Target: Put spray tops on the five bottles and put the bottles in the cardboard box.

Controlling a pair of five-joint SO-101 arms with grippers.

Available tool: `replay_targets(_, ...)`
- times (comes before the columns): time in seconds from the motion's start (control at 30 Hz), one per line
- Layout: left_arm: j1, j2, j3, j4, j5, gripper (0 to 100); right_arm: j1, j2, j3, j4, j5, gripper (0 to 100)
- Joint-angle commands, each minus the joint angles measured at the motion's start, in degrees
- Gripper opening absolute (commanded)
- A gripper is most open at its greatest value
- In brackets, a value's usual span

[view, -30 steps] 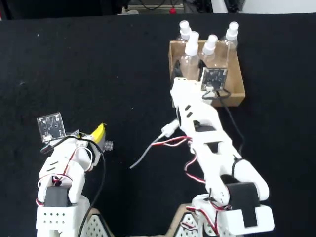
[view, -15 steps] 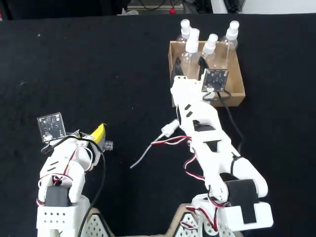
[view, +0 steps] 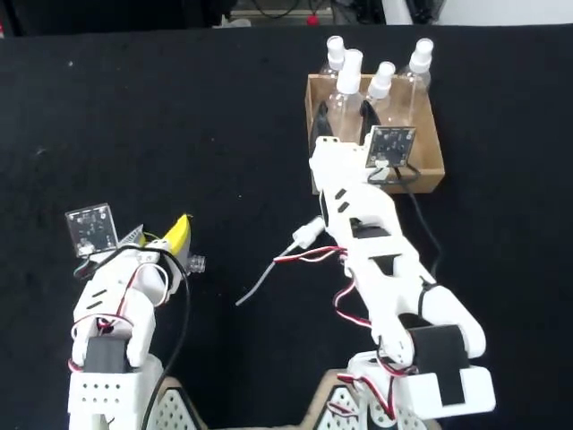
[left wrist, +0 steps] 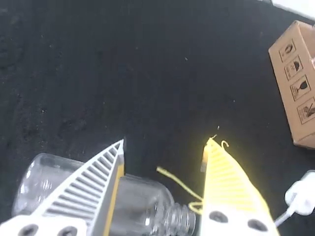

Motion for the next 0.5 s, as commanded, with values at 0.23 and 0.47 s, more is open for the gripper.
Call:
replay_targets(0.23,0.7,-0.6,1.5,-1.8,0.4,25,1.2,0.3,-0.9,-3.5,0.2,19.8)
replay_targets(0.47,0.7,-0.6,1.5,-1.8,0.4,25,1.0,0.3,5.8,-18.0,5.0,19.8)
